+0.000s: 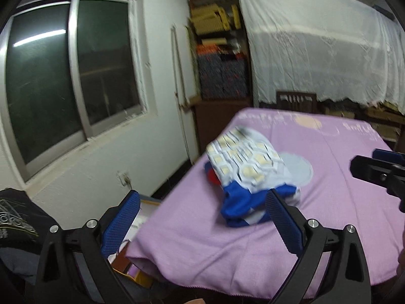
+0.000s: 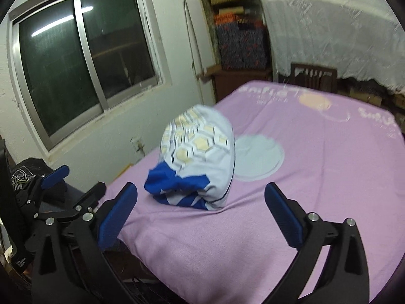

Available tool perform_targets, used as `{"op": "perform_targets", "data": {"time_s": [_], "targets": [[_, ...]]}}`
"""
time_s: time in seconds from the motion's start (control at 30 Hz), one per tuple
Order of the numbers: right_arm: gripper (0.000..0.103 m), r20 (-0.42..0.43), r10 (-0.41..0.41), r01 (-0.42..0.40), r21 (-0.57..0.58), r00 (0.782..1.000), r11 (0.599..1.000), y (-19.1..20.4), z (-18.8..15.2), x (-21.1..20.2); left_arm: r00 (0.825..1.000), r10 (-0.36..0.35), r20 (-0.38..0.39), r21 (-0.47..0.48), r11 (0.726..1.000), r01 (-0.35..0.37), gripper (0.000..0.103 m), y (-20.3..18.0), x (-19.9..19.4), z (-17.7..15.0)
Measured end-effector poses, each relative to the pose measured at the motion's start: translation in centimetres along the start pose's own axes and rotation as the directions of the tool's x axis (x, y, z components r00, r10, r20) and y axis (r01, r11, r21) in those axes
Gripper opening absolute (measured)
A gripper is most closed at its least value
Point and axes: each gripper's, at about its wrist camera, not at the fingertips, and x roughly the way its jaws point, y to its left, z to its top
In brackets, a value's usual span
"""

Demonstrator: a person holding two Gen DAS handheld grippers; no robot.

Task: Fold large clothes

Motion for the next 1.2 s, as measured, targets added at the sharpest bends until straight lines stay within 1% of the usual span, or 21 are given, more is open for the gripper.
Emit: {"op": "perform_targets", "data": {"time_s": [0.13, 0.2, 0.27, 0.37, 0.5, 0.57, 0.6, 0.73, 0.9, 1.03, 1.2], "targets": [[0.099, 0.051, -0.011, 0.012, -0.024, 0.999, 1.0, 0.6, 0.2, -1.8, 1.0, 0.01, 0.001, 0.018, 1.0, -0.01, 0.099, -0.1, 0.0, 0.4], [0.099, 0.051, -0.004, 0.005, -0.022, 0.999, 1.0, 0.6, 0.0, -1.5, 1.0, 0.007, -0.013, 0.022, 1.0, -0.007, 0.099, -0.2, 0.4, 0.4], [0.099, 0.03, -0.007, 0.008, -0.017, 1.0, 1.0, 0.5, -0.3, -0.6, 0.999, 0.007, -0.033, 0.018, 1.0, -0.006, 0.099, -0.4, 1.0, 0.4], [0.099, -0.027, -0.015, 0.014, -0.012, 1.0, 1.0, 0.1, -0.8, 1.4, 0.998, 0.011, -0.063, 0.013, 1.0, -0.01, 0.099, -0.4, 2.2, 0.2], [0.098, -0.079, -0.028, 0.028, 0.003, 0.997, 1.0, -0.5, -1.2, 3.6, 0.993, 0.004, -0.118, 0.02, 1.0, -0.001, 0.099, -1.0, 3.9, -0.5], [0.099, -0.105, -0.02, 0.023, 0.019, 0.994, 1.0, -0.9, -1.6, 4.7, 0.991, 0.001, -0.135, 0.023, 1.0, 0.003, 0.099, -1.2, 4.6, -0.8], [0.098, -0.124, -0.014, 0.018, 0.027, 0.992, 0.999, -1.1, -1.8, 5.3, 0.989, -0.005, -0.146, 0.019, 1.0, 0.007, 0.099, -1.3, 4.9, -1.0], [0.099, -0.155, -0.01, 0.015, 0.033, 0.988, 0.999, -1.3, -2.5, 6.5, 0.982, -0.032, -0.185, -0.005, 0.999, 0.032, 0.099, -1.5, 6.0, -1.5], [0.099, -0.167, -0.005, 0.01, 0.03, 0.986, 0.999, -1.3, -2.7, 6.8, 0.982, -0.029, -0.187, -0.01, 1.0, 0.028, 0.099, -1.6, 6.3, -1.6], [0.099, -0.164, -0.004, 0.008, 0.024, 0.986, 1.0, -1.1, -2.9, 6.6, 0.98, -0.044, -0.193, -0.023, 0.999, 0.04, 0.099, -1.5, 6.3, -1.7], [0.098, -0.156, -0.004, 0.007, 0.017, 0.988, 1.0, -0.9, -2.8, 6.2, 0.986, -0.036, -0.165, -0.019, 0.999, 0.033, 0.099, -1.6, 5.8, -1.7]]}}
